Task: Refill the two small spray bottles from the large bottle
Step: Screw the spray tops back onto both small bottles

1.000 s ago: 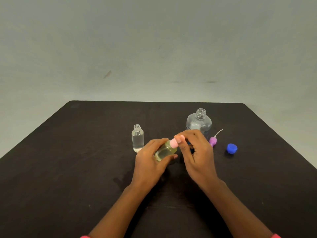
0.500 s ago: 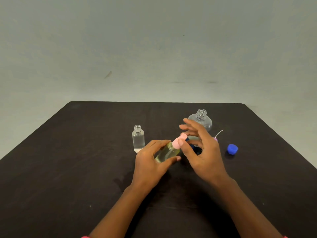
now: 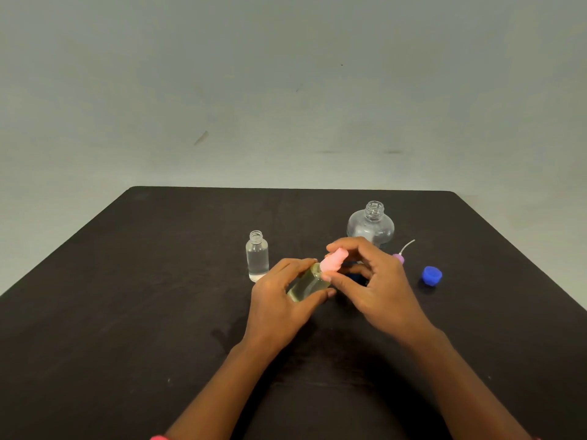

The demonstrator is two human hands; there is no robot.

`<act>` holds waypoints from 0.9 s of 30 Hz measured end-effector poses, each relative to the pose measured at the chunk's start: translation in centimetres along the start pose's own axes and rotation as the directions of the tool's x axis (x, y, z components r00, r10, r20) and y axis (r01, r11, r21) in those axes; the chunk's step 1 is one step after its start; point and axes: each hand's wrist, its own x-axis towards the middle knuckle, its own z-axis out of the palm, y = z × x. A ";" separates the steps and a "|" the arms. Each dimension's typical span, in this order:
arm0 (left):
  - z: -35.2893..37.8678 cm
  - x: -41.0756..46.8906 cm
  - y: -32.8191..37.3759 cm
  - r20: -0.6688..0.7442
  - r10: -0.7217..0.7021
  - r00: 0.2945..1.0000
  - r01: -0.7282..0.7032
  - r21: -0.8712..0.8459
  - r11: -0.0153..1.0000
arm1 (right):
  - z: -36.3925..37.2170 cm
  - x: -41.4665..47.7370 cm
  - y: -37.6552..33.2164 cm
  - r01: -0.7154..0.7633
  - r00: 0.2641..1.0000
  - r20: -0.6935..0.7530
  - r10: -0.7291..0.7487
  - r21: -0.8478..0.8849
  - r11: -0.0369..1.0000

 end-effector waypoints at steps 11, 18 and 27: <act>0.2 -0.1 0.1 0.014 0.058 0.998 -0.058 0.041 0.997 | -0.1 -0.2 0.0 0.007 0.999 -0.052 -0.015 -0.148 0.989; 0.1 0.1 0.1 -0.027 0.020 0.999 -0.019 0.015 1.000 | -0.3 -0.1 -0.4 -0.001 0.998 0.068 -0.008 0.136 0.991; -0.1 0.1 -0.1 -0.030 0.034 0.999 -0.032 0.042 0.999 | 0.3 0.0 -0.1 -0.036 0.999 0.014 0.035 0.077 0.996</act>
